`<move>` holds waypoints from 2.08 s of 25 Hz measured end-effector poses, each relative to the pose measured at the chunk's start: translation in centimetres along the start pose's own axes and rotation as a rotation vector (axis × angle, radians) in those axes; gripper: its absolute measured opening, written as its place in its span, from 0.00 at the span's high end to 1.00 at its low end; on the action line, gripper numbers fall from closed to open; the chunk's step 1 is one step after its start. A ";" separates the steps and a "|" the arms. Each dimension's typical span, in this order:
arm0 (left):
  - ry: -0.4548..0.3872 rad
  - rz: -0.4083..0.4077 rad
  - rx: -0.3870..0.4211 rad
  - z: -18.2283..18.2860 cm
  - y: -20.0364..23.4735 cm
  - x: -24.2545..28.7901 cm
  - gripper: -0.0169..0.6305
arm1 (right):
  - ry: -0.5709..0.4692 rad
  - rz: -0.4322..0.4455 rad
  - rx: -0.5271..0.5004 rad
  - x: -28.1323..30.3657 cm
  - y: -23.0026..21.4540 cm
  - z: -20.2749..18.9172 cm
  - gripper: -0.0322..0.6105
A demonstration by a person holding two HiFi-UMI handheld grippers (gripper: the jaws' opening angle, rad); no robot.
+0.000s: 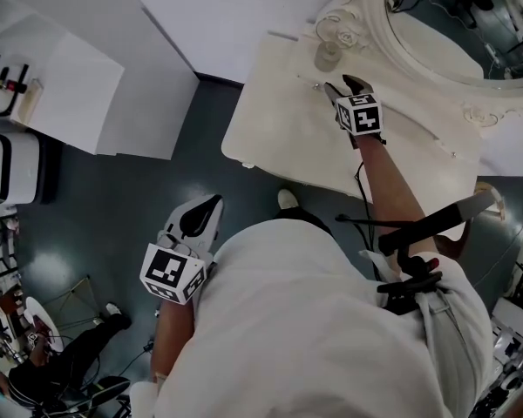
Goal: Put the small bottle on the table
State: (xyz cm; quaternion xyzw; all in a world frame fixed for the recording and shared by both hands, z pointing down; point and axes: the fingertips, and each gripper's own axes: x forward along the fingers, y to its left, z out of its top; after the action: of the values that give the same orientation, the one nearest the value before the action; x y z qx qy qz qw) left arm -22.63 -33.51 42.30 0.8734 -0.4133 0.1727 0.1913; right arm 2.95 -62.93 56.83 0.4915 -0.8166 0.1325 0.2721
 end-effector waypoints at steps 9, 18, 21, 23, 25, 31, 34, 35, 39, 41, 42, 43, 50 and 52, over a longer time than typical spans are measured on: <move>-0.017 -0.056 0.006 -2.6 -0.9 -3.9 0.97 | 0.030 -0.020 -0.015 -6.7 5.7 -3.4 0.95; -0.021 -0.113 0.022 -5.2 -2.8 -8.3 0.97 | 0.033 0.039 -0.036 -14.5 14.5 -5.5 0.95; -0.012 -0.125 0.026 -6.0 -3.1 -8.9 0.97 | 0.020 0.076 -0.038 -16.3 17.1 -5.6 0.95; -0.011 -0.134 0.030 -6.5 -3.5 -9.8 0.97 | 0.006 0.098 -0.042 -17.9 19.1 -5.6 0.95; -0.012 -0.142 0.031 -7.2 -4.0 -10.7 0.97 | -0.005 0.122 -0.050 -19.3 21.2 -5.6 0.95; -0.011 -0.163 0.028 -9.8 -5.6 -13.3 0.97 | -0.020 0.183 -0.062 -22.9 26.7 -6.8 0.95; -0.012 -0.170 0.025 -11.0 -6.3 -14.2 0.97 | -0.023 0.205 -0.063 -24.6 28.8 -7.7 0.95; -0.011 -0.172 0.024 -11.4 -6.5 -14.4 0.97 | -0.025 0.214 -0.062 -25.1 29.5 -7.9 0.95; -0.015 -0.180 0.025 -12.4 -7.6 -15.2 0.97 | -0.043 0.234 -0.063 -27.0 31.4 -8.5 0.95; -0.018 -0.185 0.030 -12.7 -8.0 -15.7 0.97 | -0.051 0.240 -0.068 -27.7 32.3 -8.7 0.95; -0.020 -0.187 0.032 -12.8 -8.1 -15.9 0.97 | -0.054 0.241 -0.074 -28.1 32.7 -8.7 0.95; -0.021 -0.189 0.034 -12.9 -8.3 -16.1 0.97 | -0.057 0.243 -0.083 -28.4 33.1 -8.7 0.95; -0.029 -0.203 0.049 -13.3 -9.6 -17.1 0.97 | -0.076 0.260 -0.118 -30.5 35.3 -9.1 0.95; -0.033 -0.203 0.053 -13.4 -9.9 -17.3 0.97 | -0.078 0.266 -0.122 -30.9 35.8 -9.4 0.95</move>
State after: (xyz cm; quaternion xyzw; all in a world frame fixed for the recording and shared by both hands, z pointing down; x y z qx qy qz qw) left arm -27.14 -10.01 44.06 0.9183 -0.3210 0.1489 0.1777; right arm -13.98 -18.57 48.52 0.3665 -0.8910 0.0983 0.2493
